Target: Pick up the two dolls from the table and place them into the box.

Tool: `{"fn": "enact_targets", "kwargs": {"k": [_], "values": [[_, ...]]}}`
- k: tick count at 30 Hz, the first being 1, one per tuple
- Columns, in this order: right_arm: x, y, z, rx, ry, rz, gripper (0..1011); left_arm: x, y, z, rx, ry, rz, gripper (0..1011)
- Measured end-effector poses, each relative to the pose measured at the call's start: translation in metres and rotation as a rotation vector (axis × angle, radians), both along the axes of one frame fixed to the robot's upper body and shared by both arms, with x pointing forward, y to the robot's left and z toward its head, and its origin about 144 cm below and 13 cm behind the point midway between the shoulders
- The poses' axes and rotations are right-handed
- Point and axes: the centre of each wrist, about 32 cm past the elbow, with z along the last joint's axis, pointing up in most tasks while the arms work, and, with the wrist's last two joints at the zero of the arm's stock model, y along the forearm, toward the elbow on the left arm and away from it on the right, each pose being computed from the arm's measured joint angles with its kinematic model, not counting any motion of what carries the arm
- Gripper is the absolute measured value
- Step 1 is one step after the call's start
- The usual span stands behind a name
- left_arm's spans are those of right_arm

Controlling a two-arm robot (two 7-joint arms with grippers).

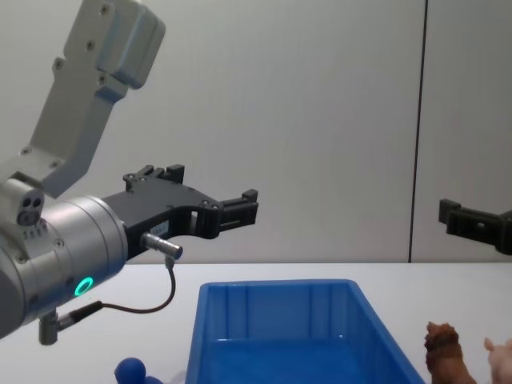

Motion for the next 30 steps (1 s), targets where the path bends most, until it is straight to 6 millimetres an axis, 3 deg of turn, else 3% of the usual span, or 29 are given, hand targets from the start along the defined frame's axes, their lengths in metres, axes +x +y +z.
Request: {"fn": "enact_targets", "kwargs": {"k": [30], "values": [[0.0007, -0.0046, 0.0002, -0.007, 0.008, 0.003, 1001, 0.0, 0.0, 0.0, 0.0, 0.0, 0.0, 1003]]}}
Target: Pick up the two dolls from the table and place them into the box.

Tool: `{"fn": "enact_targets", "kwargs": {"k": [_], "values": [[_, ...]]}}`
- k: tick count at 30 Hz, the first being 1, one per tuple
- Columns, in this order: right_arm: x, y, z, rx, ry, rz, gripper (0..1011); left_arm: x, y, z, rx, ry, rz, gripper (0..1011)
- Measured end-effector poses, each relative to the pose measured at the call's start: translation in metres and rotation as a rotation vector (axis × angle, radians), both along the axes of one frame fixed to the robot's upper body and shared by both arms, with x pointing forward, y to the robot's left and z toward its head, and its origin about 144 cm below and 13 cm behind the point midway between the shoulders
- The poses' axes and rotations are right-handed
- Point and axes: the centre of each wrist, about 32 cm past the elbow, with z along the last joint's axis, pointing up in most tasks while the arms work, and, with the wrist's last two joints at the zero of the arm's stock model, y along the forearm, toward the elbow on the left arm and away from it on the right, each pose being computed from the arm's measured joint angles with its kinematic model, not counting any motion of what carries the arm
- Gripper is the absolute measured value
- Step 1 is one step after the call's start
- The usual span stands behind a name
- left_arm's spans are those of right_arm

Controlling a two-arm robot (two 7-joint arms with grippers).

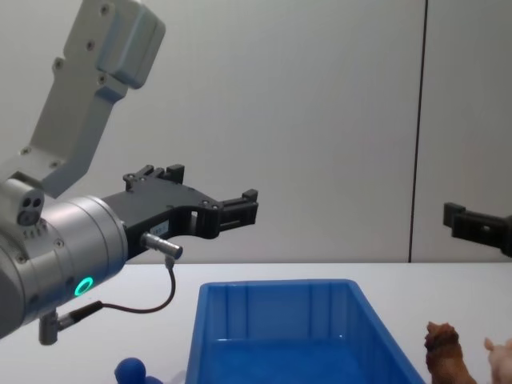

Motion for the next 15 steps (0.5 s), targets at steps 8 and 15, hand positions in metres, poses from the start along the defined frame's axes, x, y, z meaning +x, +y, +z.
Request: {"fn": "enact_targets", "kwargs": {"k": [8, 15], "values": [[-0.003, -0.012, -0.003, -0.029, 0.048, 0.002, 1001, 0.0, 0.0, 0.0, 0.0, 0.0, 0.0, 1003], [-0.011, -0.022, -0.01, -0.072, 0.111, -0.002, 1001, 0.0, 0.0, 0.0, 0.0, 0.0, 0.0, 1003]]}}
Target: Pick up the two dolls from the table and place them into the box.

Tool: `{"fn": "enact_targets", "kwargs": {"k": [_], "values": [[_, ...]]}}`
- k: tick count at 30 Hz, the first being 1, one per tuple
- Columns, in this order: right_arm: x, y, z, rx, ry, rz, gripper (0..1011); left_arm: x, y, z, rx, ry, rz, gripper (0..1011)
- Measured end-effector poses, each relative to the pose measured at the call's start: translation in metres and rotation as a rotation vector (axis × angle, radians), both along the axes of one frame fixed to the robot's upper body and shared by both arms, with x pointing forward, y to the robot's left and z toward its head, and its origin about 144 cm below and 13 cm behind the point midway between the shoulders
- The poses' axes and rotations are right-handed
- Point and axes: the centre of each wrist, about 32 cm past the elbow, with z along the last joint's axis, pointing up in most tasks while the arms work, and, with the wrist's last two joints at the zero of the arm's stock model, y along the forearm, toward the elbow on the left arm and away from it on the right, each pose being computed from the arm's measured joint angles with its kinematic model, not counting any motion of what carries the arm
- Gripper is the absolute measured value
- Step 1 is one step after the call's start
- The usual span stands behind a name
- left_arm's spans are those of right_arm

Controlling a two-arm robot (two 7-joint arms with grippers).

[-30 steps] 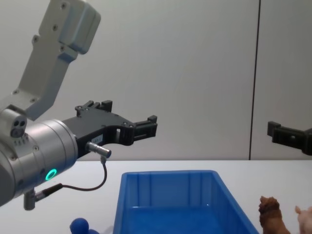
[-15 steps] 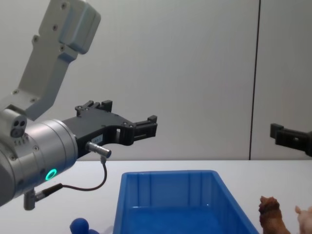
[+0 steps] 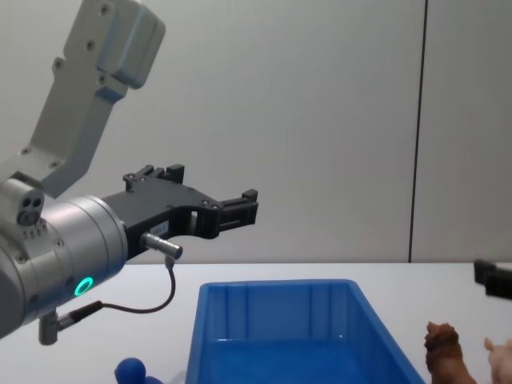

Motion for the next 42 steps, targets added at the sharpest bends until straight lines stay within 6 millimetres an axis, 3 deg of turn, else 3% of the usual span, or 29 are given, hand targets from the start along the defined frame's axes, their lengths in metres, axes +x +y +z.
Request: {"fn": "enact_targets", "kwargs": {"k": [17, 42], "values": [[-0.012, -0.008, -0.017, -0.096, 0.112, -0.038, 1001, 0.0, 0.0, 0.0, 0.0, 0.0, 0.0, 1003], [-0.003, -0.008, -0.038, -0.099, 0.215, -0.072, 1001, 0.0, 0.0, 0.0, 0.0, 0.0, 0.0, 1003]]}}
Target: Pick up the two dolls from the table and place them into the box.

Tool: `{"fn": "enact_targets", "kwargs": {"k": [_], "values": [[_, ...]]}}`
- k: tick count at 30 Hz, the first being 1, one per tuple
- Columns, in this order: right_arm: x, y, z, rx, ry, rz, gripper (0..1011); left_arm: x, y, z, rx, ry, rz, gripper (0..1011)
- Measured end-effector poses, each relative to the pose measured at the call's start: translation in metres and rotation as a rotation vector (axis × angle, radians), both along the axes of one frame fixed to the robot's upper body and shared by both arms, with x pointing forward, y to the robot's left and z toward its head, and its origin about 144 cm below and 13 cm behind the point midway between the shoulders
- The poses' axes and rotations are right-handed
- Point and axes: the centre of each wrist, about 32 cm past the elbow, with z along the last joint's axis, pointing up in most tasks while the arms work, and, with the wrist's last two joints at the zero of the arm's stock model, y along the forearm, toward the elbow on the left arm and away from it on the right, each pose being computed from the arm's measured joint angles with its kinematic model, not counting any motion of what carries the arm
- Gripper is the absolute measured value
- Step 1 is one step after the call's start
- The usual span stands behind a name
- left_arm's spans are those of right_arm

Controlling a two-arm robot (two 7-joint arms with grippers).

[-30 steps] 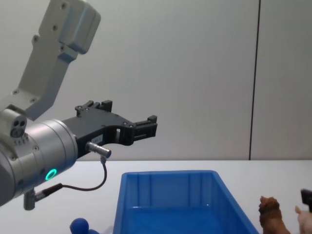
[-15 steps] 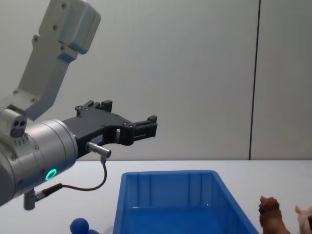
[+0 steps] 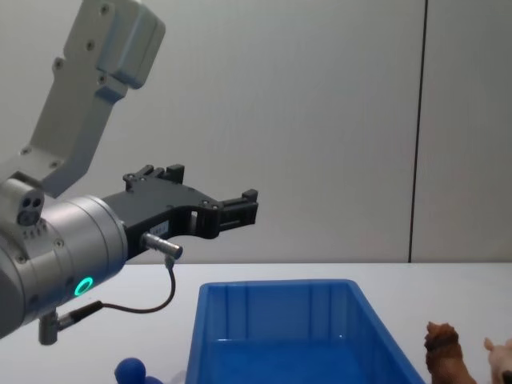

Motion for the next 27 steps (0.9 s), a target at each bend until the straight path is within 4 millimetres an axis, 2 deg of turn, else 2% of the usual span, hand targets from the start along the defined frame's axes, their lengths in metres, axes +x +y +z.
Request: {"fn": "enact_targets", "kwargs": {"k": [13, 20, 22, 27], "values": [[0.011, 0.0, -0.008, 0.056, 0.03, -0.012, 994, 0.0, 0.0, 0.0, 0.0, 0.0, 0.0, 1003], [0.017, 0.001, -0.012, 0.091, 0.044, -0.014, 811, 0.0, 0.0, 0.0, 0.0, 0.0, 0.0, 1003], [0.018, 0.001, -0.012, 0.094, 0.045, -0.014, 794, 0.0, 0.0, 0.0, 0.0, 0.0, 0.0, 1003], [0.021, 0.003, -0.014, 0.119, 0.053, -0.011, 601, 0.0, 0.0, 0.0, 0.0, 0.0, 0.0, 1003]]}}
